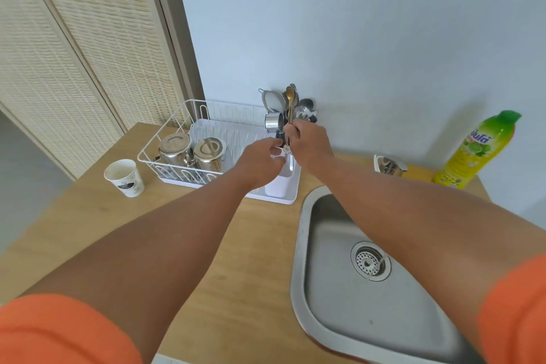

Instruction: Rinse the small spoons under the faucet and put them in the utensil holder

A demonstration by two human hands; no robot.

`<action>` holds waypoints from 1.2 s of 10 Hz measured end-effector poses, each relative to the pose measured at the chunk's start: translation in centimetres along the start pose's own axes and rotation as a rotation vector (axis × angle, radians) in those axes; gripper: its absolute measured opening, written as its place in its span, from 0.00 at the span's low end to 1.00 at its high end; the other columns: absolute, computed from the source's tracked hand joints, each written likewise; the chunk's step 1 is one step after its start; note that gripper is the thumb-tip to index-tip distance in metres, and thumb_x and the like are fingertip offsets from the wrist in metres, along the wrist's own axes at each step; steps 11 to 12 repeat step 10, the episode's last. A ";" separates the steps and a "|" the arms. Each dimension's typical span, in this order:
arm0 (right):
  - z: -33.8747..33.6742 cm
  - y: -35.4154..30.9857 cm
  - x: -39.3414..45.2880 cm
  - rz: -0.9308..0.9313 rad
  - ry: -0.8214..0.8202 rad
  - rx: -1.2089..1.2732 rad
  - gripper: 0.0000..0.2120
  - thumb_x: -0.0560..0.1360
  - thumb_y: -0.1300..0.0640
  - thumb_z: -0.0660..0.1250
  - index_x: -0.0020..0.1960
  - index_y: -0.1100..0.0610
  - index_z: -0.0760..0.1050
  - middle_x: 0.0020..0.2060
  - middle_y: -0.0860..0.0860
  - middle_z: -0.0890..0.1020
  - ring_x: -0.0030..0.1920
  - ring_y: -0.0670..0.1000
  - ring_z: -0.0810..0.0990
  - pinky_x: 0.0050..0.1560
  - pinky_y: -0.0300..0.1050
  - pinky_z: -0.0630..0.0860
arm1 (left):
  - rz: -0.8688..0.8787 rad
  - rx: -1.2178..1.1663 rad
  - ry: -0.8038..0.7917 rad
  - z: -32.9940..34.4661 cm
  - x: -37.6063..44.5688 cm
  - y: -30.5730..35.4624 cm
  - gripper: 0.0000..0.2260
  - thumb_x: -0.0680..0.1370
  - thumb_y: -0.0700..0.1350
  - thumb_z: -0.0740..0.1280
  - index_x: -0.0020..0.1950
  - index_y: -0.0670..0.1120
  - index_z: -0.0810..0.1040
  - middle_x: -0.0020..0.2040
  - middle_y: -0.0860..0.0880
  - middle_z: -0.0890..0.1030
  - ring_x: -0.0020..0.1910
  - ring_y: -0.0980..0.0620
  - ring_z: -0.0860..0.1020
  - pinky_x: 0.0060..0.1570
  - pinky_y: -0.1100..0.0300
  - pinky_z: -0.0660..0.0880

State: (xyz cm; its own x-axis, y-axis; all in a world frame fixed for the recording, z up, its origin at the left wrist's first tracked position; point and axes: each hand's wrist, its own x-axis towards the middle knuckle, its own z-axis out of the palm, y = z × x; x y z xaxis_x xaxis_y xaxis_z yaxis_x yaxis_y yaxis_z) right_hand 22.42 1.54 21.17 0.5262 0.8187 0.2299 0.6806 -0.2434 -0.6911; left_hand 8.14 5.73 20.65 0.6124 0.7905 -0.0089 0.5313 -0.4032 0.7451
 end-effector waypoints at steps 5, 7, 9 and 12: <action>5.2 2.3 -1.5 0.134 -0.004 -0.113 0.17 0.86 0.50 0.56 0.42 0.55 0.74 0.38 0.53 0.80 0.44 0.58 0.78 0.43 0.51 0.72 | 0.011 -0.104 0.040 1.2 -2.1 -6.8 0.17 0.79 0.46 0.70 0.68 0.53 0.80 0.53 0.60 0.82 0.49 0.59 0.82 0.49 0.61 0.75; 6.2 2.6 -2.6 0.221 -0.114 -0.306 0.15 0.86 0.48 0.54 0.45 0.50 0.74 0.42 0.50 0.79 0.53 0.58 0.80 0.60 0.55 0.74 | -0.015 -0.115 0.016 2.0 -3.3 -8.5 0.16 0.79 0.46 0.70 0.66 0.54 0.80 0.52 0.61 0.82 0.46 0.61 0.81 0.47 0.62 0.76; 6.1 2.8 -2.9 0.199 -0.193 -0.309 0.16 0.86 0.51 0.56 0.53 0.57 0.80 0.44 0.53 0.79 0.53 0.60 0.80 0.51 0.51 0.76 | -0.038 -0.102 -0.028 2.8 -4.4 -10.5 0.15 0.79 0.46 0.70 0.65 0.55 0.80 0.51 0.61 0.83 0.44 0.62 0.81 0.46 0.61 0.75; 6.0 3.0 -2.6 0.177 -0.210 -0.279 0.15 0.86 0.54 0.57 0.47 0.59 0.78 0.44 0.54 0.79 0.50 0.59 0.80 0.45 0.48 0.72 | -0.082 -0.064 -0.045 3.1 -5.3 -11.8 0.14 0.79 0.46 0.70 0.64 0.56 0.80 0.50 0.63 0.83 0.43 0.61 0.81 0.47 0.58 0.78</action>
